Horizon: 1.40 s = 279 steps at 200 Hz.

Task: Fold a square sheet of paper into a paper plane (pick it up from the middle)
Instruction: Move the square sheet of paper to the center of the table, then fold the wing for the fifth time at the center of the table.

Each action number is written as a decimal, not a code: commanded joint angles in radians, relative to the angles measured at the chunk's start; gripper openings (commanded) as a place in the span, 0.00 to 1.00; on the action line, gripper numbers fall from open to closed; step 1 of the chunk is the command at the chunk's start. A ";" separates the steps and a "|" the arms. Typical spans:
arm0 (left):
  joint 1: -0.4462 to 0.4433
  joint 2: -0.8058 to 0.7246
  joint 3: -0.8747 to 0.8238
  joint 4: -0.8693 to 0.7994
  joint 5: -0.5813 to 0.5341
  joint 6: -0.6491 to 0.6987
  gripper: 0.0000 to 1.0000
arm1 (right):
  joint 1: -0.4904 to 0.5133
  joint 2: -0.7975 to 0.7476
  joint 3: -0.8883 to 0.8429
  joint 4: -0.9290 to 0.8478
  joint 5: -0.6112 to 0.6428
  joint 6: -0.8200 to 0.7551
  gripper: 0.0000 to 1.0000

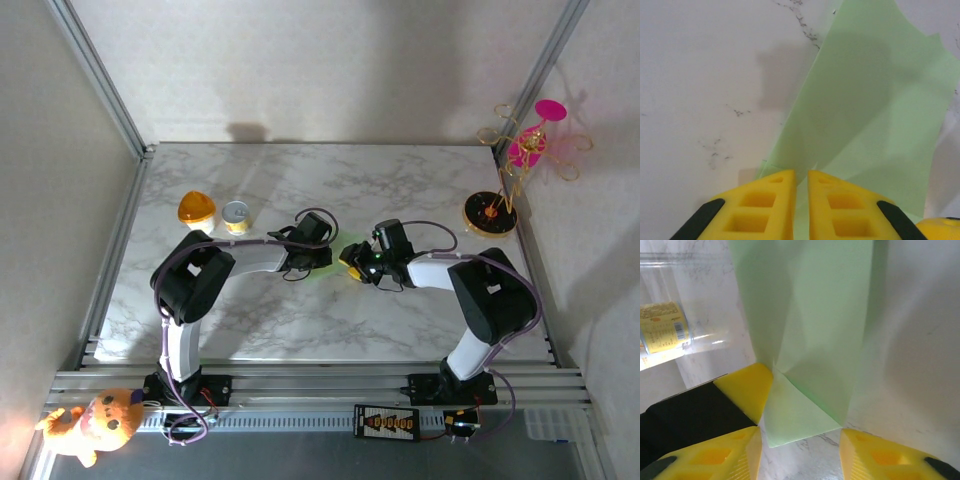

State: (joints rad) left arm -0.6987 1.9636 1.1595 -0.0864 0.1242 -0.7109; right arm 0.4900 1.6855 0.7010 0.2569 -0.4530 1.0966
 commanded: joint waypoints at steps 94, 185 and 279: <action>0.004 0.000 -0.014 -0.021 0.041 -0.020 0.15 | 0.009 0.051 -0.035 0.165 -0.017 0.075 0.30; 0.025 -0.025 -0.038 0.020 0.084 -0.038 0.15 | 0.009 0.086 -0.007 0.167 0.006 0.050 0.16; 0.029 -0.256 -0.203 0.215 0.063 0.194 0.46 | 0.003 -0.026 0.018 -0.001 0.105 -0.005 0.01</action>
State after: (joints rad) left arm -0.6659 1.7847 1.0286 0.0162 0.1898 -0.6388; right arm 0.4915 1.7115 0.7013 0.3214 -0.3878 1.1069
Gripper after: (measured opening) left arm 0.420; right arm 0.056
